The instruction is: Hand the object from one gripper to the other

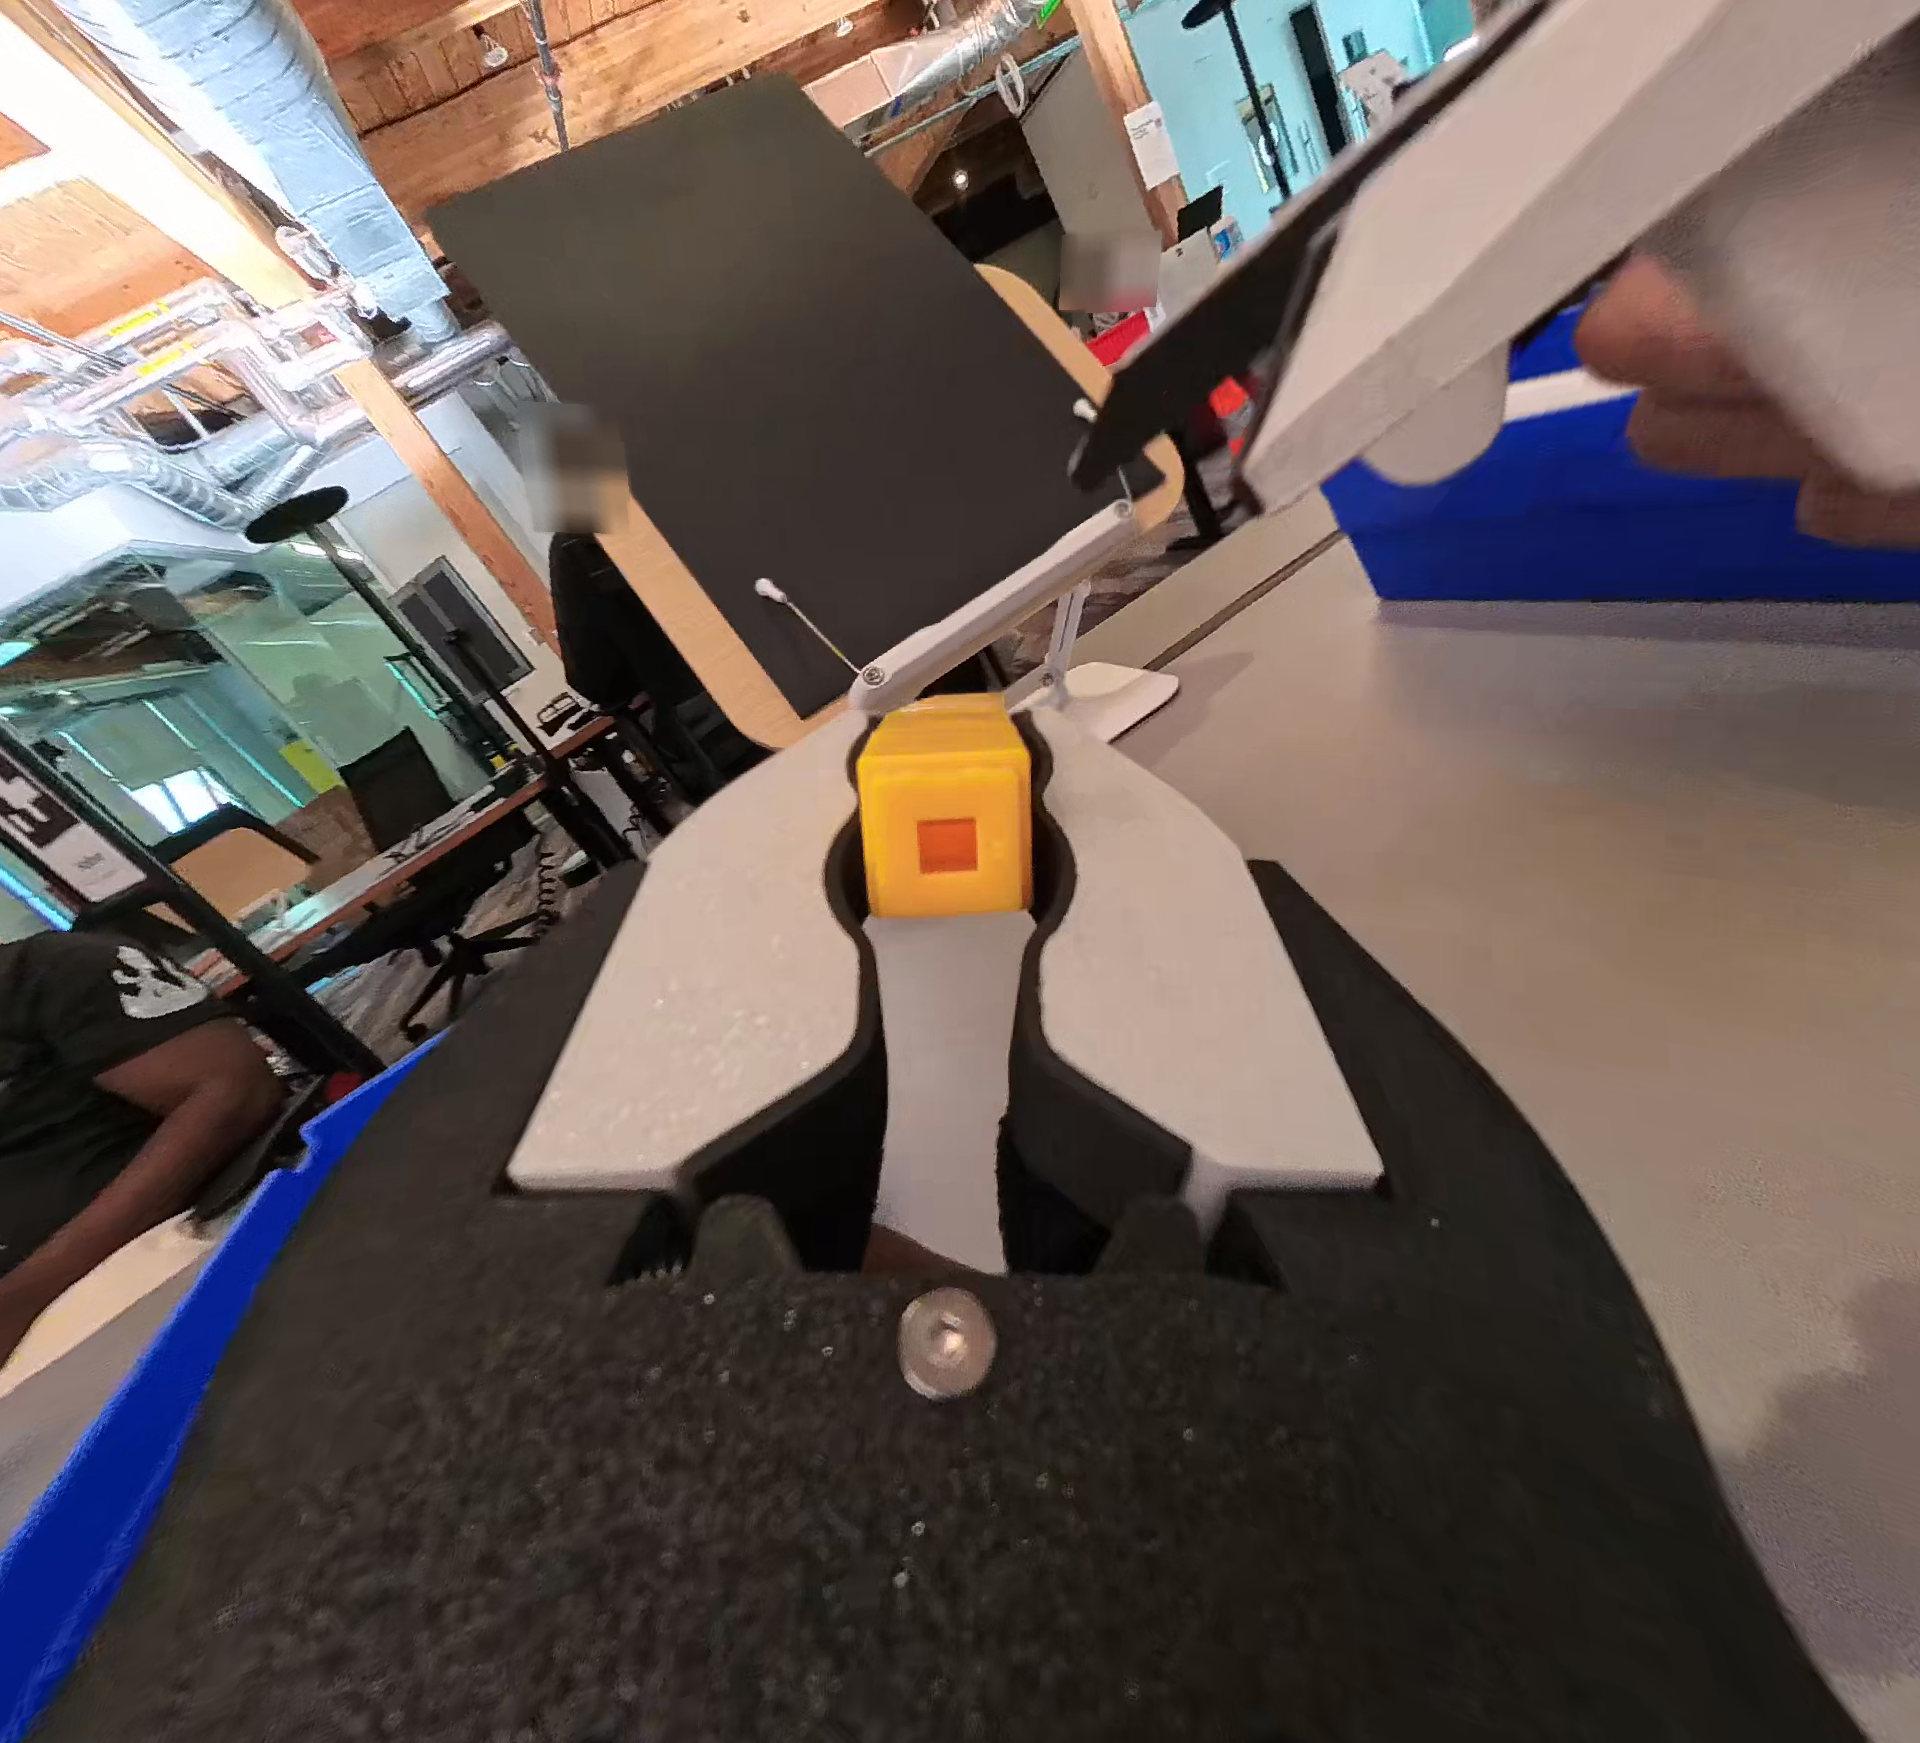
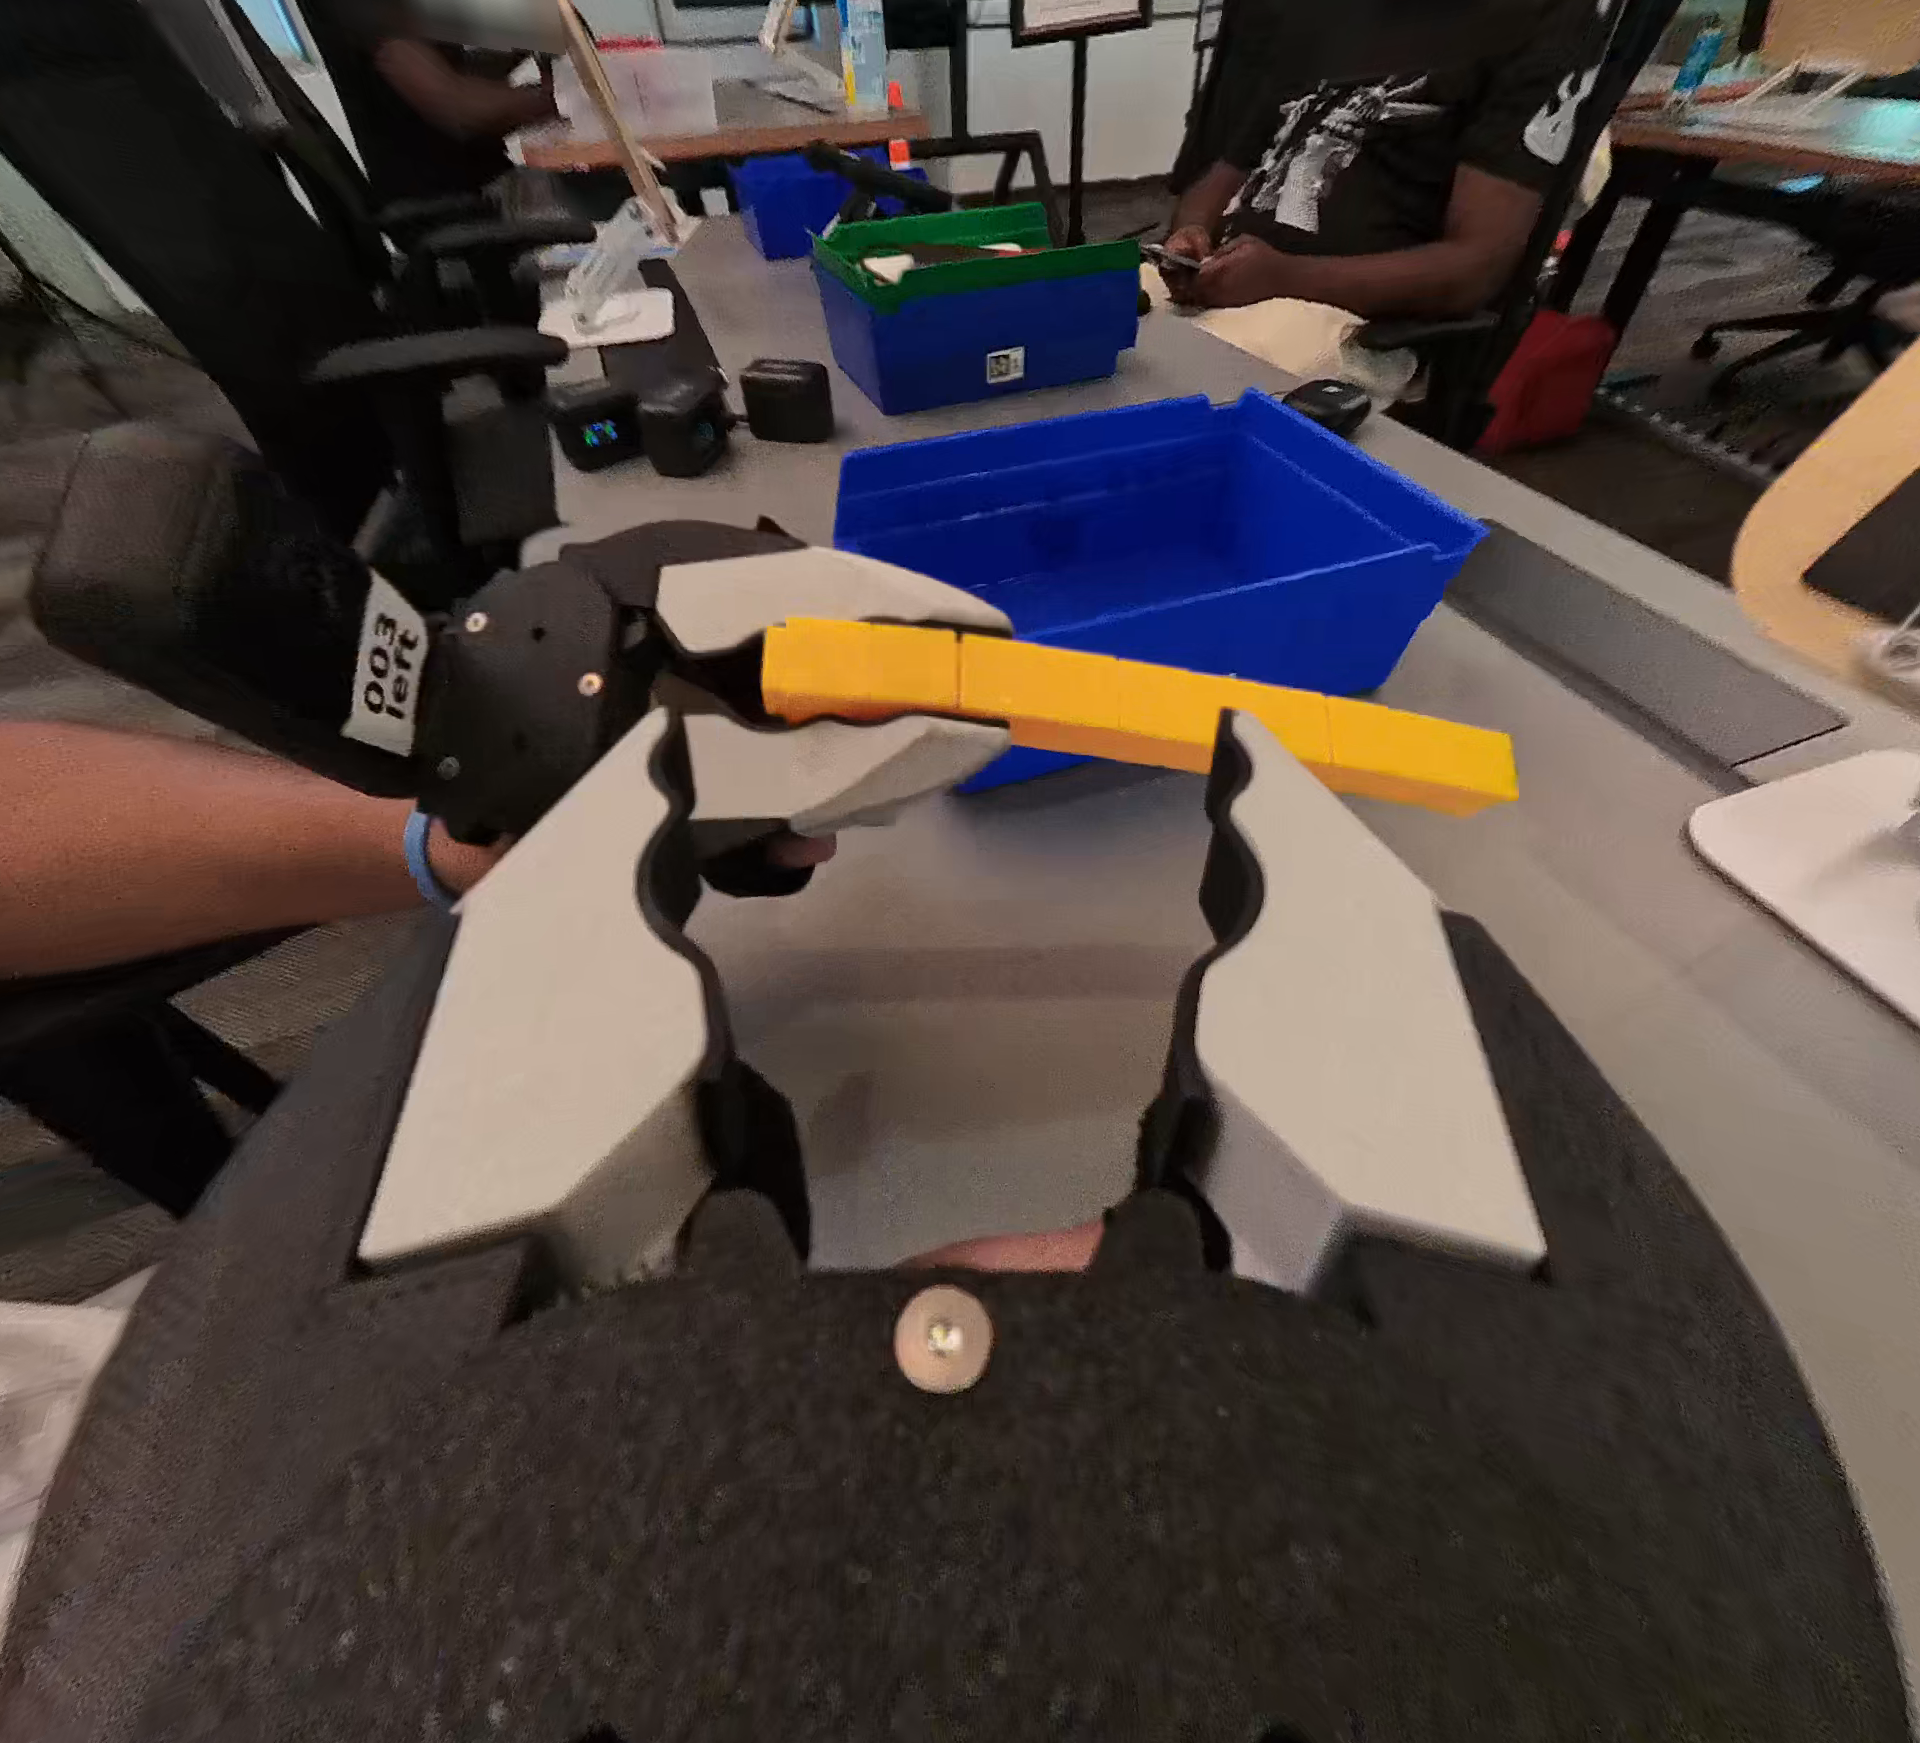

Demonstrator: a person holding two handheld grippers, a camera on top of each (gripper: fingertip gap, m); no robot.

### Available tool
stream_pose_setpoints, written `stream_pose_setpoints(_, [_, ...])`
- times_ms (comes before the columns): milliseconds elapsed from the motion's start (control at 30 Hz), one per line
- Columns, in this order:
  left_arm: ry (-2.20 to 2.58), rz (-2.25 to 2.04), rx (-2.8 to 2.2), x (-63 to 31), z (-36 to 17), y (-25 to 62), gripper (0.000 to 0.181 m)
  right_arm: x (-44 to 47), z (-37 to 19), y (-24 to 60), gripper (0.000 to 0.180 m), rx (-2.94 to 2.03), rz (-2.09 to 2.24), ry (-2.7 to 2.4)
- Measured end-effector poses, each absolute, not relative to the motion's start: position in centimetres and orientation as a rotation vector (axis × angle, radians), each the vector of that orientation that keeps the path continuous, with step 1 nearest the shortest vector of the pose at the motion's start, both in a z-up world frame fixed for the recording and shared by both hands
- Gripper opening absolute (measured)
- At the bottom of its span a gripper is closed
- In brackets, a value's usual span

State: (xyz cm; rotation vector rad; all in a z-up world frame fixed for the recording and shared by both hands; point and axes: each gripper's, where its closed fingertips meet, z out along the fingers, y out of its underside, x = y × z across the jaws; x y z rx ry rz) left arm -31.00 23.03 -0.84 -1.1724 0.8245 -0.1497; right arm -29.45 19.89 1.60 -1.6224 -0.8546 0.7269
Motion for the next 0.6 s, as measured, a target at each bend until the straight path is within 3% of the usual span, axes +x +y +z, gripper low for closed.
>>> stream_pose_setpoints(300, [0.918, -0.101, -1.101, -29.6, -0.6, 21.2, 0.023, -29.2, 0.8, 19.6, 0.088, -1.586, 0.379, -1.058])
stream_pose_setpoints(500, [0.921, -0.322, -1.197, -29.1, 0.8, 20.2, 0.023, -26.0, 0.5, 20.9, 0.079, -1.374, -0.097, -1.249])
stream_pose_setpoints(600, [0.934, -0.411, -1.234, -28.0, 0.6, 19.1, 0.023, -27.6, -0.1, 20.7, 0.063, -1.156, -0.308, -1.297])
